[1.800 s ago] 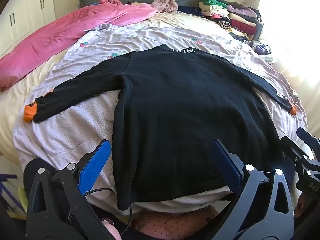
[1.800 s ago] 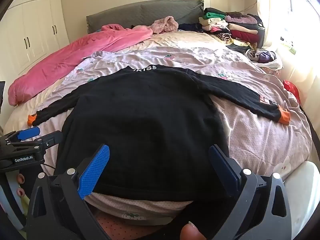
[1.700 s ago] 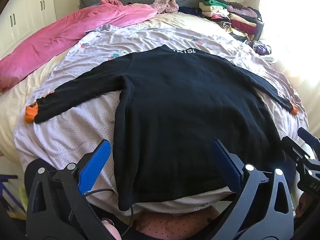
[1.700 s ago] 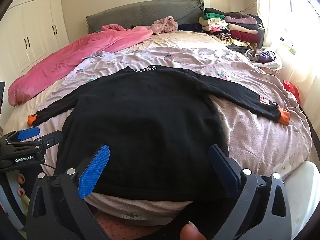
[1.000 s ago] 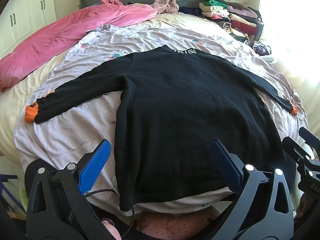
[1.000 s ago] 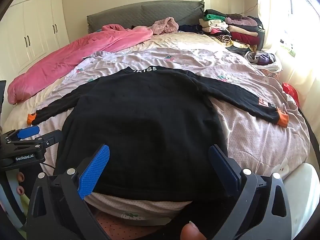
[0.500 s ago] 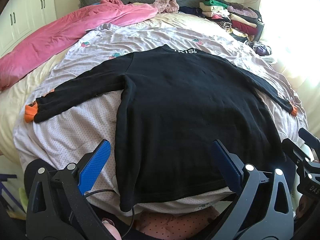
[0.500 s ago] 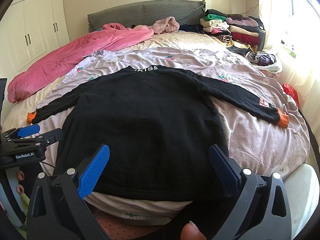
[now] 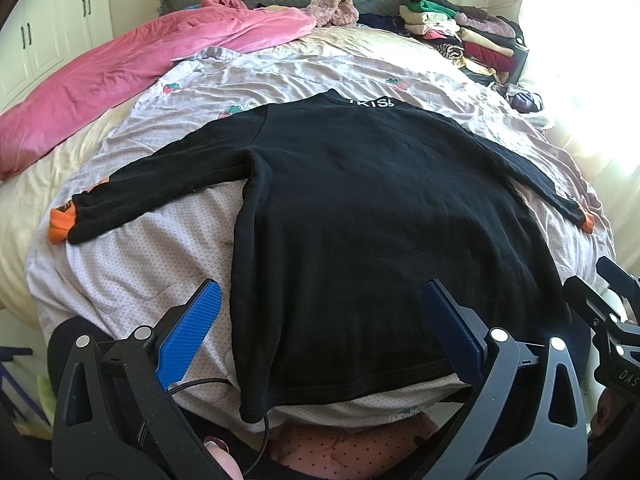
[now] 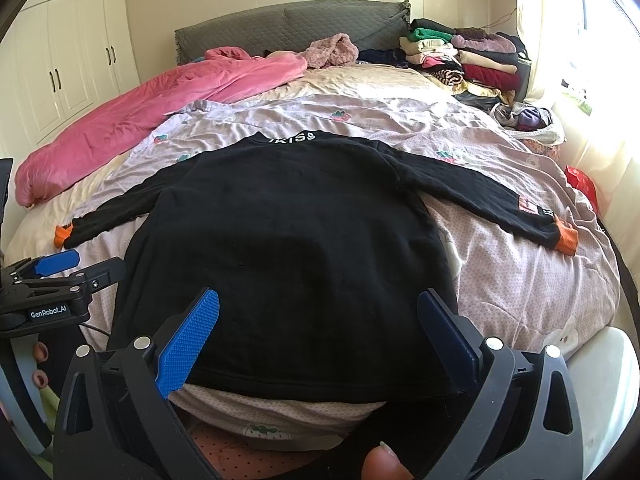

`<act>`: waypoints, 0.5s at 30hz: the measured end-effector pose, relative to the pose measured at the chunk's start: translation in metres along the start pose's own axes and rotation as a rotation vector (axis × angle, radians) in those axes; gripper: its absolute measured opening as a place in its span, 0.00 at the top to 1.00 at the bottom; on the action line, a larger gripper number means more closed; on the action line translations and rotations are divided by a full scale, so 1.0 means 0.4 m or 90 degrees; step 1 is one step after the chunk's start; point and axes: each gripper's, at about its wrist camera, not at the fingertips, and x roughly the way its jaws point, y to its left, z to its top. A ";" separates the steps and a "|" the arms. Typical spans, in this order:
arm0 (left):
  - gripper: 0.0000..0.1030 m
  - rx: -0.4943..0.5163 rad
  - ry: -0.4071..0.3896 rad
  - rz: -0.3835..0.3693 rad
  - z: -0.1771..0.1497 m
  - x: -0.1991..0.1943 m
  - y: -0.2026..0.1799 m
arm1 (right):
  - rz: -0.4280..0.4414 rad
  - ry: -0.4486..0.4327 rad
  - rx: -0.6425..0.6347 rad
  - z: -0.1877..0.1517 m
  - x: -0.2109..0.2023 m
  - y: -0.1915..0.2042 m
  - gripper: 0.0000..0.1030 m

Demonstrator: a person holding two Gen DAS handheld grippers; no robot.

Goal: Fold small clothes

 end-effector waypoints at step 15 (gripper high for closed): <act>0.09 0.001 0.000 -0.001 0.001 0.001 -0.001 | 0.002 -0.003 -0.002 0.002 -0.002 0.001 0.04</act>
